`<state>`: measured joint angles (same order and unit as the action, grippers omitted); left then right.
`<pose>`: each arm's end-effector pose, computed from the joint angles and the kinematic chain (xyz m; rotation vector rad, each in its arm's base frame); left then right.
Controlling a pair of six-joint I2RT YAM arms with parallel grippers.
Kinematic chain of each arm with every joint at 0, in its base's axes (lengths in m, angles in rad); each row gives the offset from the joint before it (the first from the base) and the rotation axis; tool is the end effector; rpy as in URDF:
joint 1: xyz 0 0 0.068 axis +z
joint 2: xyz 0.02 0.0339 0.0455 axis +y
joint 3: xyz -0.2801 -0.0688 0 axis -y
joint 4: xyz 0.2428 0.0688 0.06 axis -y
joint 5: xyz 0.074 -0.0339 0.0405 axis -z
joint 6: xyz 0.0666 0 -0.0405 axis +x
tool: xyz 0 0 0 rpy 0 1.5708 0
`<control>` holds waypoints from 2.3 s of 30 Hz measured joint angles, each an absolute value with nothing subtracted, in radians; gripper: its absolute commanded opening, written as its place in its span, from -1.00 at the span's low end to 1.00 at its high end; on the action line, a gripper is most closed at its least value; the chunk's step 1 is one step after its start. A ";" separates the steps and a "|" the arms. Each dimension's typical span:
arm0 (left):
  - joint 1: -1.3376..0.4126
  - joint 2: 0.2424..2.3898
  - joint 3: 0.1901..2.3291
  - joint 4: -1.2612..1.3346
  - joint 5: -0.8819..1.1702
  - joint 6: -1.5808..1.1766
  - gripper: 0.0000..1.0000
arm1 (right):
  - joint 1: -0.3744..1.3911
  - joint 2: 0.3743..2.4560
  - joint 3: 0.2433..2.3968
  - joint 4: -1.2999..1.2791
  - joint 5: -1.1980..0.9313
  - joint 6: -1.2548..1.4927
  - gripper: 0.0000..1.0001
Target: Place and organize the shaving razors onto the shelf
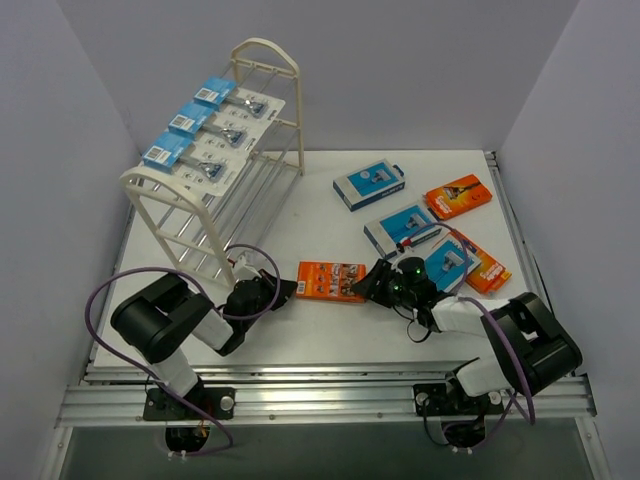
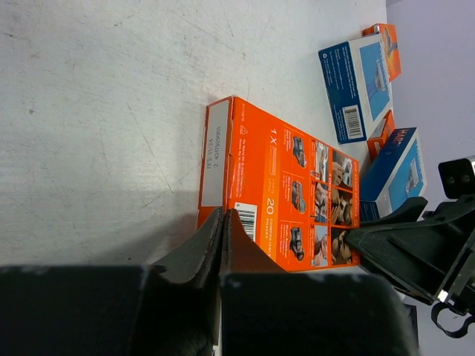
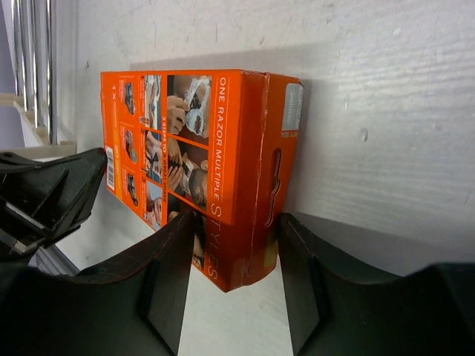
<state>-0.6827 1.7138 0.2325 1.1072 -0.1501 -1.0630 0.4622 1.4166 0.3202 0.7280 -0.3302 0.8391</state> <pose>0.2170 -0.1636 0.1032 -0.4969 2.0187 -0.9841 0.2312 0.1393 0.1524 0.1573 2.1029 1.1482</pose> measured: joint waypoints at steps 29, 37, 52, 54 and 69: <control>-0.818 1.263 0.340 0.316 -0.125 -0.867 0.68 | 0.519 1.236 0.373 0.479 -0.451 0.836 -1.00; -0.934 1.271 0.433 0.117 -0.224 -0.774 0.73 | 0.519 1.236 0.373 0.509 -0.461 0.840 -1.00; -0.950 1.328 0.451 0.142 -0.340 -0.738 0.73 | 0.580 1.221 0.418 0.516 -0.418 0.849 -0.53; -0.950 1.336 0.451 0.145 -0.362 -0.728 0.73 | 0.598 1.236 0.432 0.523 -0.393 0.846 -0.28; -0.952 1.397 0.438 0.302 -0.356 -0.748 0.73 | 0.704 1.531 0.564 0.601 -0.506 0.867 -0.51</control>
